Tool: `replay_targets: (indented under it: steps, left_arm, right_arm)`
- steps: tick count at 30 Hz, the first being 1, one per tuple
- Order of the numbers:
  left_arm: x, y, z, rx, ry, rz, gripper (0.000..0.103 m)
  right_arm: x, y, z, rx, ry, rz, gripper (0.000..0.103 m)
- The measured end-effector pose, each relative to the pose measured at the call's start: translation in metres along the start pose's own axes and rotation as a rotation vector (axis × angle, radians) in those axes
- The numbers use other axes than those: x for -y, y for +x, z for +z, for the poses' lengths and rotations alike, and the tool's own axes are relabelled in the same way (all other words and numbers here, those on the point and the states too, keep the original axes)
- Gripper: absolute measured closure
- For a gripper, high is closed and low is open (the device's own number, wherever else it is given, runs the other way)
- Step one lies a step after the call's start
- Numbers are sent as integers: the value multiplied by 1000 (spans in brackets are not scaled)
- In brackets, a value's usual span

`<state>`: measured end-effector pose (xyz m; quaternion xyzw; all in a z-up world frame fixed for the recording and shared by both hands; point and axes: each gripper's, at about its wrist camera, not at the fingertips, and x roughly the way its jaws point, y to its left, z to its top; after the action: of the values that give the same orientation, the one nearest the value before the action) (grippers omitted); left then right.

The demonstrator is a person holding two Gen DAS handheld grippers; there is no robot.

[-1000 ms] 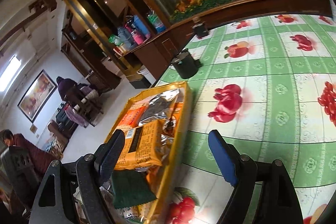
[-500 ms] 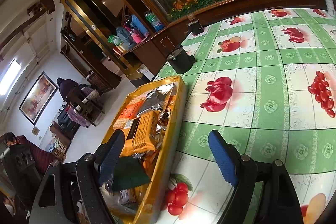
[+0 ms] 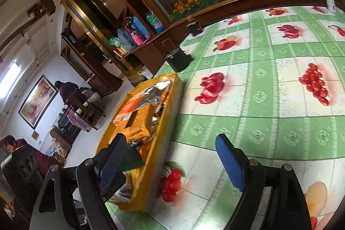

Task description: Organize snacks

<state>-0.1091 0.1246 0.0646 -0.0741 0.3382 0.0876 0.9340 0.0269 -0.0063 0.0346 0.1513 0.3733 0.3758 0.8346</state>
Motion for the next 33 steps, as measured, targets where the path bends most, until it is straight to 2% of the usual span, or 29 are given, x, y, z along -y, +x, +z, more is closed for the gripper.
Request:
replay_targets:
  steps: [6,12,18,20,23,27,30,33]
  left_arm:
    - [29,0,-11,1,69,10,12]
    - [51,9,-13,-3,128,15,12]
    - [64,19,-11,-5,170,17,5]
    - [71,23,-10,-4,196,22,5]
    - [79,29,-5,-15,217,-5,3]
    - [90,36,0,-18,228,15,0]
    - [93,48,5,-54,215,74,0]
    - [80,49,7,-59,145,41,0]
  right_arm:
    - [14,-22,-11,29,9,-59,14]
    - [32,-42,-19,46,21,-130,14]
    - [43,-47,-20,37,53,-141,14]
    - [44,-50,-19,55,61,-148,15]
    - [48,-57,-14,92,51,-208,15]
    - [60,-71,-9,124,57,-265,15]
    - [69,-75,-9,112,68,-285,15]
    - [71,-70,-10,87,74,-278,15]
